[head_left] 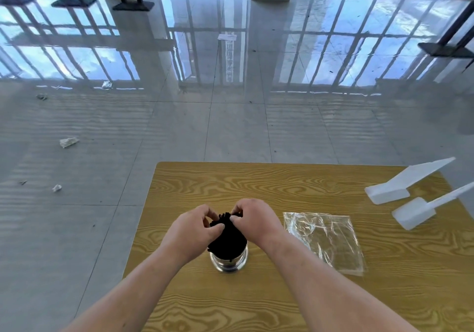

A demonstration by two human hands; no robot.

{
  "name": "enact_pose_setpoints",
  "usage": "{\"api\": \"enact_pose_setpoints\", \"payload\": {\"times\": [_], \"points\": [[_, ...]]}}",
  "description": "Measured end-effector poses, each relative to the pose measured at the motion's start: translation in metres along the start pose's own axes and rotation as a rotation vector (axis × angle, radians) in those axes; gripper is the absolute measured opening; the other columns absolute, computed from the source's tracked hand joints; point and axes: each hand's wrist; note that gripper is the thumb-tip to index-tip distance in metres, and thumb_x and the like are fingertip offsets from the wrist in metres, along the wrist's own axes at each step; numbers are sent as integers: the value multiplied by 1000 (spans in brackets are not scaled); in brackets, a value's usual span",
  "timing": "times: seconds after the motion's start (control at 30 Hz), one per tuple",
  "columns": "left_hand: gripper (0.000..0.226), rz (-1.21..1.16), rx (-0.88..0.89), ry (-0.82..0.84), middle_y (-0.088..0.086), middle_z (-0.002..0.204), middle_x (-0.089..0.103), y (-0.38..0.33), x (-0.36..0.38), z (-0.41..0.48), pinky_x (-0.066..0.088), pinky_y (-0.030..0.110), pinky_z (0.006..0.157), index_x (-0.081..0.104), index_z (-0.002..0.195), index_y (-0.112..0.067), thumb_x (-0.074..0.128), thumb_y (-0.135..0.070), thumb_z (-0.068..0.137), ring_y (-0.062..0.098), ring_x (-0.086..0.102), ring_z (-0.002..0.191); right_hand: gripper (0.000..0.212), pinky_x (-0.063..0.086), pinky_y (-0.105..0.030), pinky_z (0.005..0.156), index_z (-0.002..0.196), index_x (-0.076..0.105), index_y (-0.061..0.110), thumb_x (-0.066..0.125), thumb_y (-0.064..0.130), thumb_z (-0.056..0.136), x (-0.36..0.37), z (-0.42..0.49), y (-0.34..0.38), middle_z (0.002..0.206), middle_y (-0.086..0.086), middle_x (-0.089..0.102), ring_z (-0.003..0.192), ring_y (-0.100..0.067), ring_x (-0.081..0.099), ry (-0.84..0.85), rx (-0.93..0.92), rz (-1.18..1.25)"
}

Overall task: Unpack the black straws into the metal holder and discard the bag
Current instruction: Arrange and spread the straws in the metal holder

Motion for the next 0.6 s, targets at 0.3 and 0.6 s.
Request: {"api": "enact_pose_setpoints", "payload": {"times": [0.3,0.6], "points": [[21,-171,-118,87,-5,74,77,-15,4,-2,50,25,47,72,89,-27,73,-49,91,3,63,49,9,55,-34,72,92,76,21,68,25,91,-60,-10,21,85,5,74,84,-18,67,-84,-103,-102],[65,-633,-286,332,0,81,74,-52,-5,-15,41,24,46,79,111,-18,65,-75,84,9,47,50,7,43,-26,58,90,79,22,74,27,92,-138,-42,34,76,7,71,69,-10,64,-208,-112,-21]]}}
Point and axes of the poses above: each hand's wrist, its own z-axis towards the middle knuckle, its own x-axis out of the palm, y = z × x
